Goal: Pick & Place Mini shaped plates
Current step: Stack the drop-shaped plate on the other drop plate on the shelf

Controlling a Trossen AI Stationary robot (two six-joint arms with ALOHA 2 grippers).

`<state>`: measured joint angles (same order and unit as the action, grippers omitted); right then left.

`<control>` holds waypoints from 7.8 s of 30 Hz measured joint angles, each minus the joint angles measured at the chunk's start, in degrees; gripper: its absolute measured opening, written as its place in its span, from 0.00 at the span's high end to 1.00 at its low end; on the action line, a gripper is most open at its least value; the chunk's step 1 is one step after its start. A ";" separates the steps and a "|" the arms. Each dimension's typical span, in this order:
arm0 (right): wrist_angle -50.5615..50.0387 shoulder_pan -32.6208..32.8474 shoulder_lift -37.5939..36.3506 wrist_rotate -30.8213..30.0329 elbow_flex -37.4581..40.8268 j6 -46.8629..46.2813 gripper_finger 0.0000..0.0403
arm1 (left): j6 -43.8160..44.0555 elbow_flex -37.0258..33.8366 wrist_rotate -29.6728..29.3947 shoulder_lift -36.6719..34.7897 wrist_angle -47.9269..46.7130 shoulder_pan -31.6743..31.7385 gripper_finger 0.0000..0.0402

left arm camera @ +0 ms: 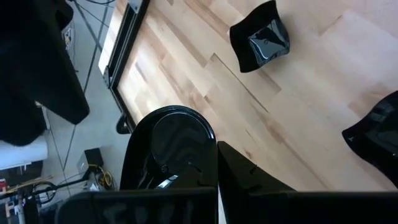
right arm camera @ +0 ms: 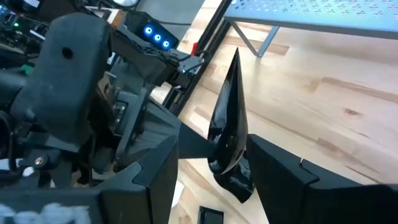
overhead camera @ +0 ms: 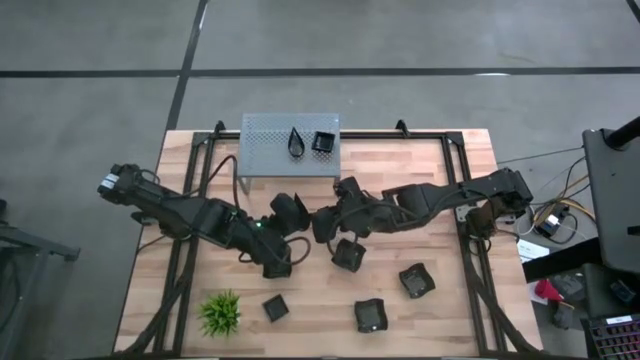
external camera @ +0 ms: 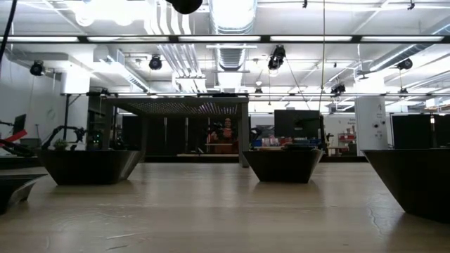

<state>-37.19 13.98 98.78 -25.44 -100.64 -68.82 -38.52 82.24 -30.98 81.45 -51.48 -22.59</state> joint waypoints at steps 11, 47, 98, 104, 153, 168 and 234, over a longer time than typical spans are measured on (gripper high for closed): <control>-0.15 -0.11 0.00 -0.01 0.37 -0.21 0.54 | 0.00 0.00 0.06 0.00 0.00 0.00 1.00; -0.61 -0.26 0.07 0.03 0.37 -1.16 0.54 | 1.09 0.00 0.08 -0.02 -0.13 0.04 1.00; 3.33 -1.88 4.11 -1.06 2.47 -1.78 0.91 | 0.99 -0.02 0.44 -0.04 -1.34 0.20 1.00; 3.15 -2.45 4.11 0.39 2.51 -1.03 0.98 | 0.10 -0.02 -1.01 -0.04 -0.98 0.13 1.00; 6.88 -8.10 2.84 10.74 2.51 3.84 0.98 | 4.13 4.79 -2.57 -2.62 -3.57 0.48 0.78; 8.47 -14.38 2.82 10.35 2.51 8.28 0.98 | 19.36 4.79 -8.70 -7.11 -2.35 0.63 0.67; -6.00 -34.16 25.20 15.42 -19.12 22.28 0.98 | 52.24 -32.76 19.36 -46.83 32.41 9.88 0.67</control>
<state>-43.19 -20.19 123.98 -10.02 -119.77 -46.53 13.72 49.47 -11.62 34.62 -19.07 -12.71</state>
